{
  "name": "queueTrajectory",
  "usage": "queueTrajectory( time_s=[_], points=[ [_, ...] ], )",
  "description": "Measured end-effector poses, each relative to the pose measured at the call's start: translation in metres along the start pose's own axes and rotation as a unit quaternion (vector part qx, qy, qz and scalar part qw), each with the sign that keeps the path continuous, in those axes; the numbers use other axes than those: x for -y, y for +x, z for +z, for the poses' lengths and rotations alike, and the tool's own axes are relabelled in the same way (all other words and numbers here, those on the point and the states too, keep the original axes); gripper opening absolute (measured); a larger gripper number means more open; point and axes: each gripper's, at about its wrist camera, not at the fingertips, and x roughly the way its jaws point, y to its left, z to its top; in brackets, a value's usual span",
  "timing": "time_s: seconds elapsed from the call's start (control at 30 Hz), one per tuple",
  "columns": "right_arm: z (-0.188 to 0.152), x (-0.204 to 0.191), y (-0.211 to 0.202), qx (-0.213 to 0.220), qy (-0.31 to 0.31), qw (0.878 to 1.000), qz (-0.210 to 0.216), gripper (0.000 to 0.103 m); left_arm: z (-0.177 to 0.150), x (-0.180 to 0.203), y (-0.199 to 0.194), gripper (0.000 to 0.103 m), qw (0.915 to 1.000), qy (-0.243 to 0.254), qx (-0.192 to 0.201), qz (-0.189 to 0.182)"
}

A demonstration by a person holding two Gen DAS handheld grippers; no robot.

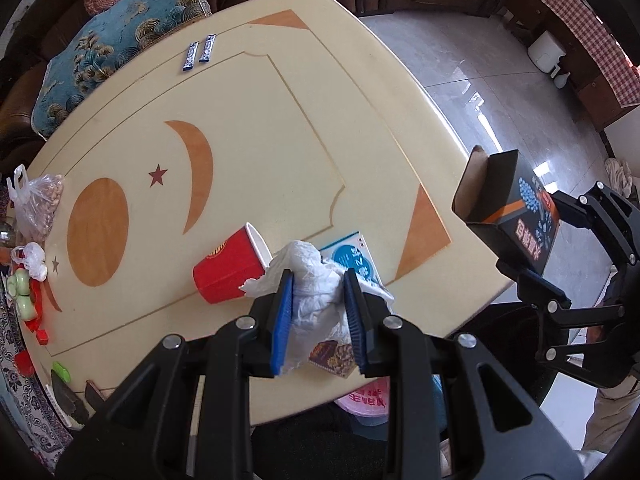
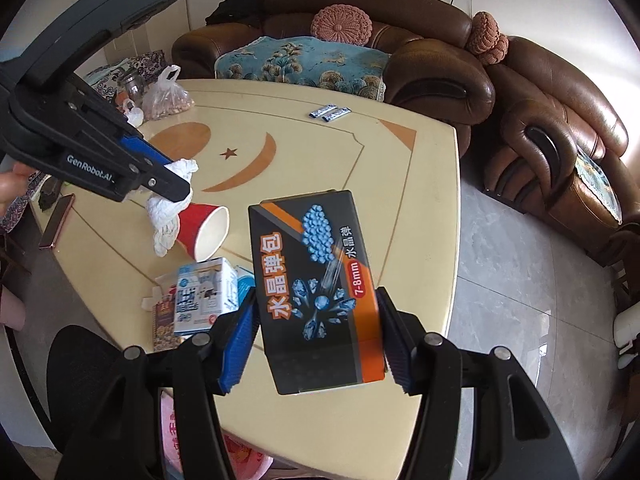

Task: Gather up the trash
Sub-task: 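Carry the tissue and dark box with both tools over the pink bin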

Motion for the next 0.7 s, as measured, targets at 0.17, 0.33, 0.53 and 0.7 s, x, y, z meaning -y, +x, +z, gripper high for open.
queueTrajectory(
  time_s=[0.17, 0.33, 0.53, 0.7],
  points=[
    [-0.012, -0.030, -0.034, 0.004, -0.011, 1.000, 0.001, 0.056, -0.043, 0.006, -0.028, 0.026, 0.9998, -0.002, 0.020, -0.005],
    [-0.033, -0.067, -0.057, 0.004, -0.028, 1.000, 0.003, 0.056, -0.092, 0.012, -0.040, 0.026, 0.9992, -0.005, 0.039, -0.003],
    [-0.067, -0.108, -0.070, 0.000, -0.035, 0.999, 0.018, 0.056, -0.145, 0.019, -0.030, 0.026, 0.9987, -0.018, 0.045, -0.014],
    [-0.096, -0.133, -0.072, -0.010, -0.042, 0.999, 0.028, 0.056, -0.185, 0.026, -0.022, 0.026, 0.9979, -0.028, 0.056, -0.018]
  ],
)
